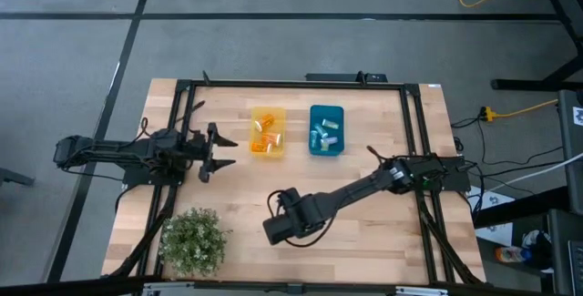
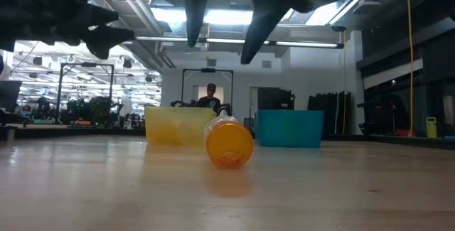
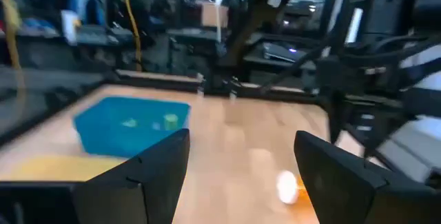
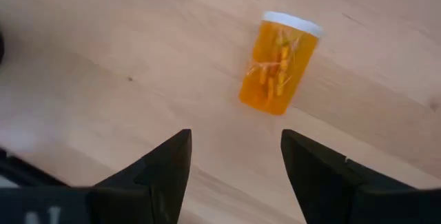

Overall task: Pick and place medicine bottles into bin by pill shape (circle, oval)
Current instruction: Put the orange pill bottle into the yellow bin

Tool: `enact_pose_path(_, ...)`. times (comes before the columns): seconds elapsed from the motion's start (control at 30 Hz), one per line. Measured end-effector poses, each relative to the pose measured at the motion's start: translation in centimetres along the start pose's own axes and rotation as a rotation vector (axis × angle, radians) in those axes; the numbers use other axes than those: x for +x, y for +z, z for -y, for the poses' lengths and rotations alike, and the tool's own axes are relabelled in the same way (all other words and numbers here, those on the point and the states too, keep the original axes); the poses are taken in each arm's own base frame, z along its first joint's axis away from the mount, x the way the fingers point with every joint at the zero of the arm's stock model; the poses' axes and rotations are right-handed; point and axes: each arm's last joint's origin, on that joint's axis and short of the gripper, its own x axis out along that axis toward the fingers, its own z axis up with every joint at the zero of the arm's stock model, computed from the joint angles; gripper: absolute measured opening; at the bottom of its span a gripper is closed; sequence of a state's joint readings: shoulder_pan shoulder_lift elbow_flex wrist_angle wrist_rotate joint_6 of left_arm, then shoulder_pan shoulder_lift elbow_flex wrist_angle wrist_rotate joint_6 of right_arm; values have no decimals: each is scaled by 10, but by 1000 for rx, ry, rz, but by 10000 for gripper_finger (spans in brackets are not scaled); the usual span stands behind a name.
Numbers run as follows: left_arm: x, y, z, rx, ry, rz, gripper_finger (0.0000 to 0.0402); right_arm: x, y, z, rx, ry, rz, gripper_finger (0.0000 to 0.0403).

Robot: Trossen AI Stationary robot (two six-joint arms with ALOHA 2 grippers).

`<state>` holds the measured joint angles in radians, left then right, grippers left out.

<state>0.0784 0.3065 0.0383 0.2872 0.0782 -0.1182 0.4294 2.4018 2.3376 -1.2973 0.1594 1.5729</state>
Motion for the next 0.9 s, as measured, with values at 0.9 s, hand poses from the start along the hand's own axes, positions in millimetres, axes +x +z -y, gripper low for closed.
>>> enact_pose_path(0.9,-2,-24,8,-113,-127,-265,255,83,16,3,61,-171,13,226)
